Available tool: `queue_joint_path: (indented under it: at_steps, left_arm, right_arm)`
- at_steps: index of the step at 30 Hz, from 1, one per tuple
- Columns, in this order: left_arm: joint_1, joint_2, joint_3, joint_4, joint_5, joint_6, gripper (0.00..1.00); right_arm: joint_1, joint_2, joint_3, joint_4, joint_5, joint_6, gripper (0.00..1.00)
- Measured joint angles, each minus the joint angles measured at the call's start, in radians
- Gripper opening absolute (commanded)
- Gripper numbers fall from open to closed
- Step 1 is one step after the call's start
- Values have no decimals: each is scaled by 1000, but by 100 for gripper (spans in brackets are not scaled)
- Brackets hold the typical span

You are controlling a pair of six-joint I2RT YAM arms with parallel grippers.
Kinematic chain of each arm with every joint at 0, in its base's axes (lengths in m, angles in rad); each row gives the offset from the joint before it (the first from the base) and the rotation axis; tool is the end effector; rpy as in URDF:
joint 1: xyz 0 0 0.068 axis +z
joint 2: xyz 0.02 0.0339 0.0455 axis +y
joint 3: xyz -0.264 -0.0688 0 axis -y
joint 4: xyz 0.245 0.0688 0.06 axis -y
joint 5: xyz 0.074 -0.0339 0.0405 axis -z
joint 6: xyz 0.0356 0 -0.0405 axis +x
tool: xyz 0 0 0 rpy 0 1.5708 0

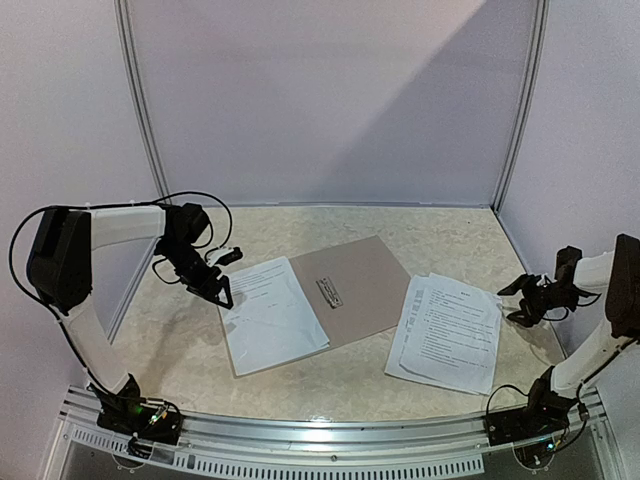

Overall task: Put the files into the folder
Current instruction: Pick up the file from the center of the board.

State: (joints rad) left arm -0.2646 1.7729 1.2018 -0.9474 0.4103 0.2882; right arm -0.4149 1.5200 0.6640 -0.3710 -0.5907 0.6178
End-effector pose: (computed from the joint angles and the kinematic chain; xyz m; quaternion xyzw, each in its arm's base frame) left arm 0.3024 -0.0966 0.1837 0.2722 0.9401 -0.2033 0.0280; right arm 0.2344 -0.0816 0.1339 0.4221 0.8443 0.3019 0.1338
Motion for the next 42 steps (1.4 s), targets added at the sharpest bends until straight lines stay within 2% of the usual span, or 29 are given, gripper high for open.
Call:
queue_joint_path:
  at_steps: [7, 15, 30, 42]
  left_arm:
    - [0, 0, 0, 0, 0, 0, 65]
    - [0, 0, 0, 0, 0, 1, 65]
    - [0, 0, 0, 0, 1, 0, 65]
    - [0, 0, 0, 0, 1, 0, 65]
  right_arm:
    - [-3, 51, -29, 153, -127, 24, 69]
    - [-4, 55, -72, 235, -198, 35, 64]
    - [-4, 25, -156, 271, -340, 53, 39]
    - [8, 29, -168, 319, -419, 57, 36]
